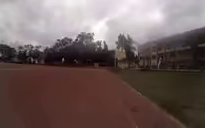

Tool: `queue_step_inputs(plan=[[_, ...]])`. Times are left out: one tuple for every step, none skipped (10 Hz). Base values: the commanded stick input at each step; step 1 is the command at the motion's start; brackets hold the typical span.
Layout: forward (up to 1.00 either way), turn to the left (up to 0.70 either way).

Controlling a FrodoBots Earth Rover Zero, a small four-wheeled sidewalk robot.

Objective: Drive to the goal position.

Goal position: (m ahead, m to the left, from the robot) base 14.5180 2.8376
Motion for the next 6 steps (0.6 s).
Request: queue_step_inputs(plan=[[0.7, 0.0], [0.7, 0.0], [0.7, 0.0], [0.7, 0.0], [0.7, 0.0], [0.7, 0.0]])
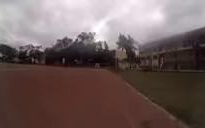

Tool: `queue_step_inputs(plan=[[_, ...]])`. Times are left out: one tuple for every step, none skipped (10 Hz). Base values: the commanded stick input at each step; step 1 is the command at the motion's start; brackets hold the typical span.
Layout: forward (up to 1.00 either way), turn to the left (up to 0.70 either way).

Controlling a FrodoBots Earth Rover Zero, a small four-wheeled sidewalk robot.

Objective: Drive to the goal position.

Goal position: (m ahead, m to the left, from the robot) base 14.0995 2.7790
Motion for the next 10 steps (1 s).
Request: queue_step_inputs(plan=[[0.7, 0.0], [0.7, 0.0], [0.7, 0.0], [0.7, 0.0], [0.7, 0.0], [0.7, 0.0], [0.7, 0.0], [0.7, 0.0], [0.7, 0.0], [0.7, 0.0]])
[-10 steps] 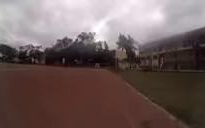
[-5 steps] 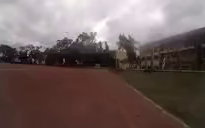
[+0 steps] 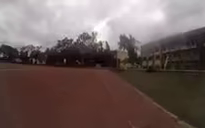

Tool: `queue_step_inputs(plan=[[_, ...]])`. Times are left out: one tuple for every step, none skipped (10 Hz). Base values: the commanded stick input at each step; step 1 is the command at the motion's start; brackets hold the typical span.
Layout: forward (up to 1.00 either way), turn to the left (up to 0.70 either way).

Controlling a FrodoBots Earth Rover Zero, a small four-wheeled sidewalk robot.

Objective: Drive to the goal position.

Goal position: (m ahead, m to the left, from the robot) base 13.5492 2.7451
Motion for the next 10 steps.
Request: queue_step_inputs(plan=[[0.7, 0.0], [0.7, 0.0], [0.7, 0.0], [0.7, 0.0], [0.7, 0.0], [0.7, 0.0], [0.7, 0.0], [0.7, 0.0], [0.7, 0.0], [0.7, 0.0]])
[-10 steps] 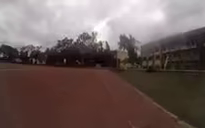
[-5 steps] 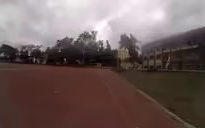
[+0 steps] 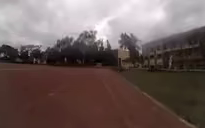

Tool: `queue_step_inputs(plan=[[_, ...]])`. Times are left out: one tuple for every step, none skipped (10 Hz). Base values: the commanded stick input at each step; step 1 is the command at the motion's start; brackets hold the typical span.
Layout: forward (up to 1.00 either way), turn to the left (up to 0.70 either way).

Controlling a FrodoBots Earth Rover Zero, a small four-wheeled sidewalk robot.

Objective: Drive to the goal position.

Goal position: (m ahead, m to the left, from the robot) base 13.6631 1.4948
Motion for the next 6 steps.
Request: queue_step_inputs(plan=[[0.7, 0.0], [0.7, 0.0], [0.7, 0.0], [0.7, -0.07], [0.7, -0.15], [0.7, -0.16]])
